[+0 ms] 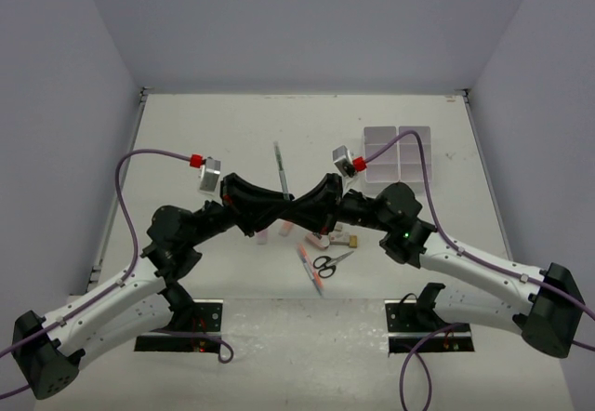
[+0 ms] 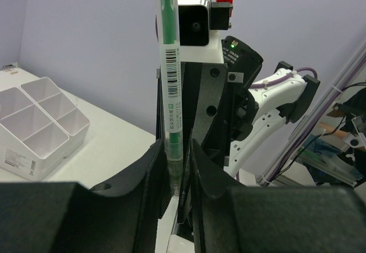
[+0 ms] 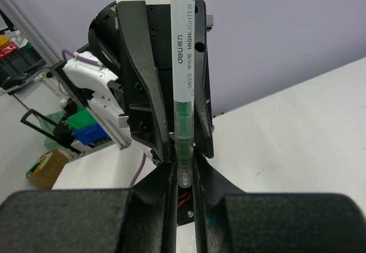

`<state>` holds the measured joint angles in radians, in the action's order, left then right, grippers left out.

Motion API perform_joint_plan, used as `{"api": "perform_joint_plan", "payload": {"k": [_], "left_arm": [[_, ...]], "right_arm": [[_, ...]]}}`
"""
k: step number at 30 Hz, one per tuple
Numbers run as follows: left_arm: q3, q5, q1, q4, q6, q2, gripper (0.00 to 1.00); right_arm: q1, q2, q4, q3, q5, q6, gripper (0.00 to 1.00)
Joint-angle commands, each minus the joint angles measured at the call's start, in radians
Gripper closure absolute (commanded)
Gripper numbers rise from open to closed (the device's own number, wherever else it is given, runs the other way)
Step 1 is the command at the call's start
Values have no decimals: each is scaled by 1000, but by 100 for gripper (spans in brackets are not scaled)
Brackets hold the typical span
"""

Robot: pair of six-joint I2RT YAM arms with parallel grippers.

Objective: Sort the stationery into containers
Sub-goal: Close the pen cap on the pen.

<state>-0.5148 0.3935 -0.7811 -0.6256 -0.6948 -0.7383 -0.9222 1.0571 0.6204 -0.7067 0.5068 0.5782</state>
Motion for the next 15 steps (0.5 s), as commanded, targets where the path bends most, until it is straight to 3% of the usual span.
{"api": "perform_joint_plan", "payload": {"k": [1,4,12,15], "left_arm": [[-47,31,-3,4,36,-1,73],[-54,30,-1,12,41,-5,66],[-104,-31,0,82,97,8,15],[-132,-43,-1,122,121,-3,9]], "right_arm": [[0,-25,8,-18,-15,-28,100],[1,-29,-2,-13,-21,-38,100],[0,-25,-6,-6,0,-34,100],[-1,-29,-16,1,4,-39,100]]}}
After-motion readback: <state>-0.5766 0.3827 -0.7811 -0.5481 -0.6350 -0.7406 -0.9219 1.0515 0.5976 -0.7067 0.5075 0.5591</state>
